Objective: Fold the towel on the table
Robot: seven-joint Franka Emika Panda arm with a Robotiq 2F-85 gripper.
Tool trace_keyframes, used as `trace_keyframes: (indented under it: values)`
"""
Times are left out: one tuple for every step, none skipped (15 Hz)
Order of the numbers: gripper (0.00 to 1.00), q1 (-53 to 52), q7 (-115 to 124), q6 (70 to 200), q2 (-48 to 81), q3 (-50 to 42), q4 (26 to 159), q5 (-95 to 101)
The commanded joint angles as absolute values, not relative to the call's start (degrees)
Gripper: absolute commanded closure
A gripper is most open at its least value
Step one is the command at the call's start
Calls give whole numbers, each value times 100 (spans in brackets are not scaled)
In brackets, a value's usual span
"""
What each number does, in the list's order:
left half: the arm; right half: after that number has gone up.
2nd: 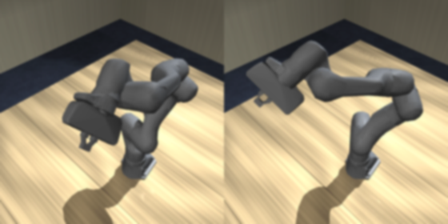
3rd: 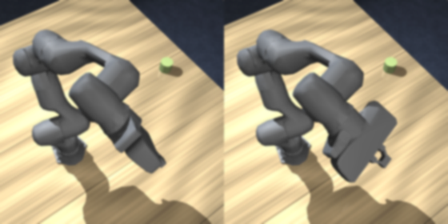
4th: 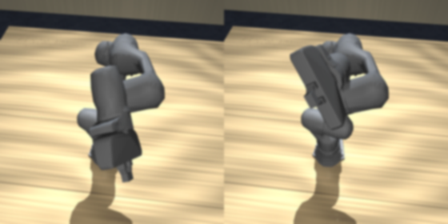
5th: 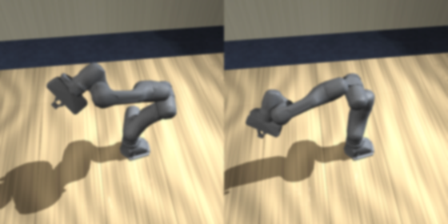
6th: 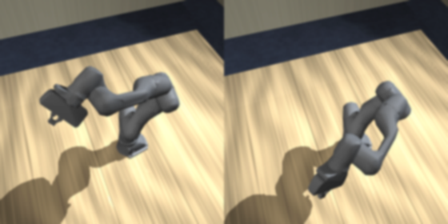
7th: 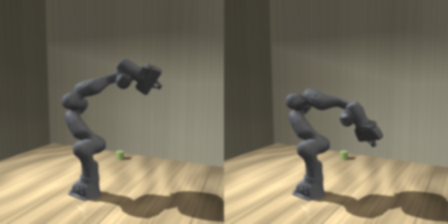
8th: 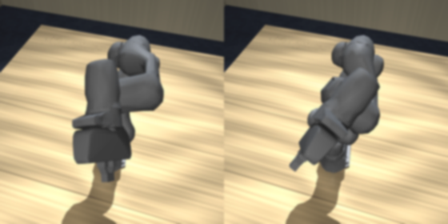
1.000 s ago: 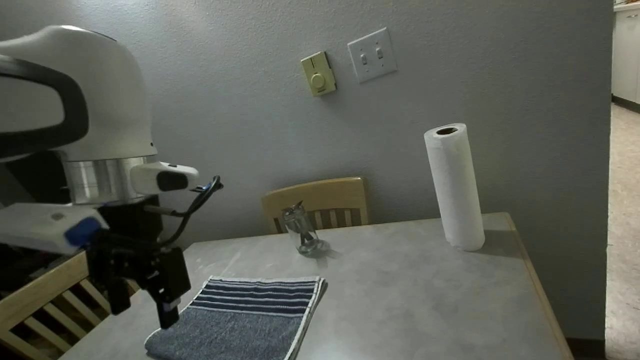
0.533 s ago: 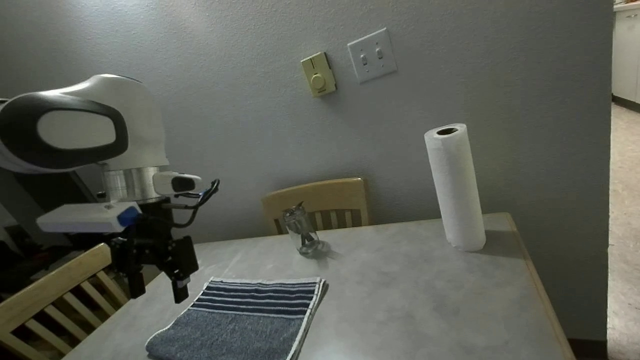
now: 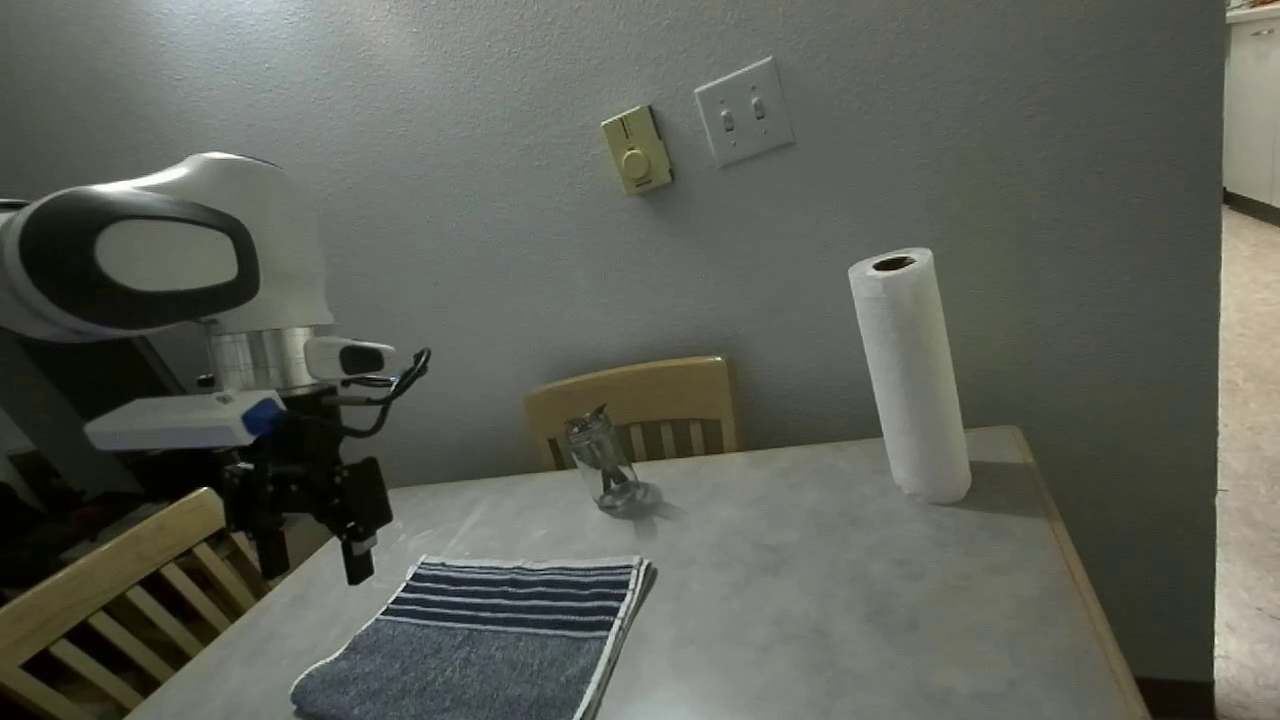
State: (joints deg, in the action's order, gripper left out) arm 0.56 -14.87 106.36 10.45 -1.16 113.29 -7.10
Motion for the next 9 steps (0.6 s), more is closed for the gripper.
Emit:
trace_keyframes:
  values:
    - [0, -166, -961, 10301, 1931, 128, 10179, -400]
    - [0, -241, -838, 10258, 2153, 182, 9888, -315]
    - [0, -306, -705, 10189, 2430, 234, 9553, -300]
    - [0, -350, -636, 10077, 2657, 278, 9260, -316]
    - [0, -386, -613, 9908, 2837, 306, 9019, -289]
    - [0, -337, -685, 10309, 2322, 308, 9718, -362]
    - [0, -381, -640, 10209, 2538, 330, 9469, -348]
    - [0, -403, -620, 10159, 2688, 335, 9308, -342]
    - [0, -406, -618, 10112, 2780, 335, 9202, -340]
